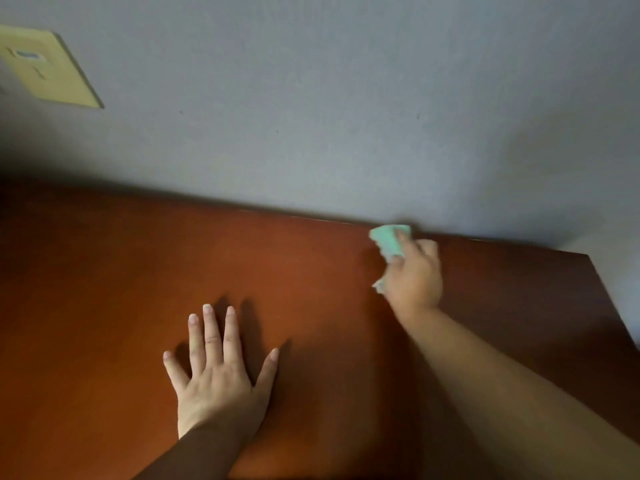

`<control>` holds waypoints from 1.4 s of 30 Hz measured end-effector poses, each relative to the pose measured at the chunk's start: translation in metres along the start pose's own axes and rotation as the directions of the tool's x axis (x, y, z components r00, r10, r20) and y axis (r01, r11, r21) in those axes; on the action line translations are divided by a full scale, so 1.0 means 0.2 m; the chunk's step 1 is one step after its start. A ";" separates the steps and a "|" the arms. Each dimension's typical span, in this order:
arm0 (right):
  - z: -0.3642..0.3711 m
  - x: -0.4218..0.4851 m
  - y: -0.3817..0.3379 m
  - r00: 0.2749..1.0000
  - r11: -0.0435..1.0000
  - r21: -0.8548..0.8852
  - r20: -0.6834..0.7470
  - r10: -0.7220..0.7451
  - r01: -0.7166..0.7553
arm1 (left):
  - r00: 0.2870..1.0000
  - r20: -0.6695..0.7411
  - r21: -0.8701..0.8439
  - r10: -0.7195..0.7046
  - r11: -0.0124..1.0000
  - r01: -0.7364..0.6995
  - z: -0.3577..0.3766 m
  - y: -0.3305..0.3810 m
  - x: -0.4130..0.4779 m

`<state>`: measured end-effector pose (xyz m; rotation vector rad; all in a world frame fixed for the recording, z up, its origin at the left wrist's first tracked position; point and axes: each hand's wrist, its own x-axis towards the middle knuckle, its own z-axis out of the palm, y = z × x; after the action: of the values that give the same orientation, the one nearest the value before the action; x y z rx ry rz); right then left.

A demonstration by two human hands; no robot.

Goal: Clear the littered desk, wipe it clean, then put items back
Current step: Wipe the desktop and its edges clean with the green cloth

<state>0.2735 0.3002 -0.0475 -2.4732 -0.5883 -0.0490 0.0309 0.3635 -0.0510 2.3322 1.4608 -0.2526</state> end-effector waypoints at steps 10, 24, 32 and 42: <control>0.02 0.37 0.17 0.968 0.920 -0.304 -0.033 0.247 -0.245 | 0.995 -0.095 0.024 0.044 0.999 -0.042 0.13 -0.07 0.07; -0.07 0.02 0.00 0.990 0.959 0.274 0.136 0.032 -0.069 | 0.964 -0.239 -0.193 -0.118 0.979 0.072 0.02 -0.15 -0.05; 0.17 0.26 -0.06 0.990 0.960 -0.272 0.102 0.097 -0.066 | 0.970 -0.085 0.006 -0.229 0.973 0.231 -0.06 -0.35 0.05; 0.35 -0.11 -0.60 0.720 0.916 0.341 0.579 -0.383 0.213 | 0.965 -0.201 -0.032 -0.170 0.985 0.167 -0.02 -0.39 0.03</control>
<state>0.1960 0.4179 -0.0429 -2.0779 -1.2033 0.7308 -0.0367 0.4015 -0.0658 2.2794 1.7559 -0.0485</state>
